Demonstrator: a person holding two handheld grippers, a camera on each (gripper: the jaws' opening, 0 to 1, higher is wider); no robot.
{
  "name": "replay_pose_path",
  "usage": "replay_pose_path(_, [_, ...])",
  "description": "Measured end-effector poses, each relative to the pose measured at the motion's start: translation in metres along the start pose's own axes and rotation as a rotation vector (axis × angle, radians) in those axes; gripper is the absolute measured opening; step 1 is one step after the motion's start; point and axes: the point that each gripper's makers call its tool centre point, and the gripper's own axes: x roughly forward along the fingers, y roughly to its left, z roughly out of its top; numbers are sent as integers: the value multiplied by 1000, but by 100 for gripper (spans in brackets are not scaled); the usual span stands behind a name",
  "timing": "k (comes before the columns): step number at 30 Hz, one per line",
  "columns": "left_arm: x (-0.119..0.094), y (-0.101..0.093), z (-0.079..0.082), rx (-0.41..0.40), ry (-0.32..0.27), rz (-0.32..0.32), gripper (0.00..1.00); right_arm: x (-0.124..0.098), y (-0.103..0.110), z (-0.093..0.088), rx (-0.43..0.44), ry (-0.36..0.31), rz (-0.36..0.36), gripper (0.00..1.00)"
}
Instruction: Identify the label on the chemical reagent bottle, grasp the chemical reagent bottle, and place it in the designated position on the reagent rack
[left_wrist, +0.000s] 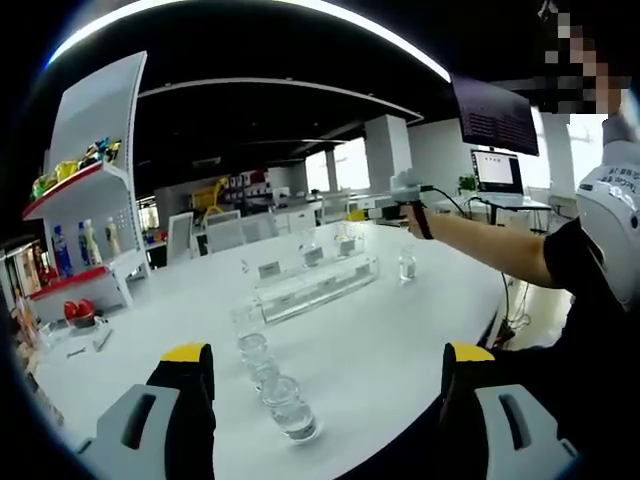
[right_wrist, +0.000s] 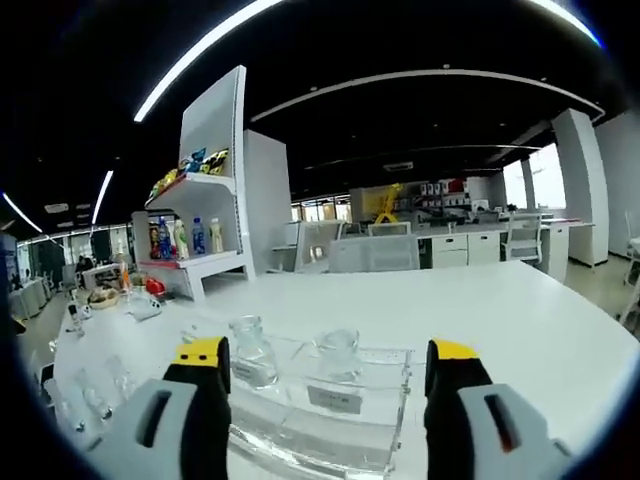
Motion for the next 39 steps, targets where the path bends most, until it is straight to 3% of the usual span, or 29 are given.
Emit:
replay_pose_path(13, [4,-14,4,7,-10,-37,94,-83,9,22,15,-81,34,93])
replay_pose_path(22, [0,-19,6,15,-18,-49,94,-118,13,21,36,-84,40,97])
replay_pose_path(29, [-2,-18,6,15,-20,-45,94,-152,9,6,50,-46,42,97])
replay_pose_path(39, [-3,-19,6,19,-20,-48,94,-195,12,4,69,-79,34,97])
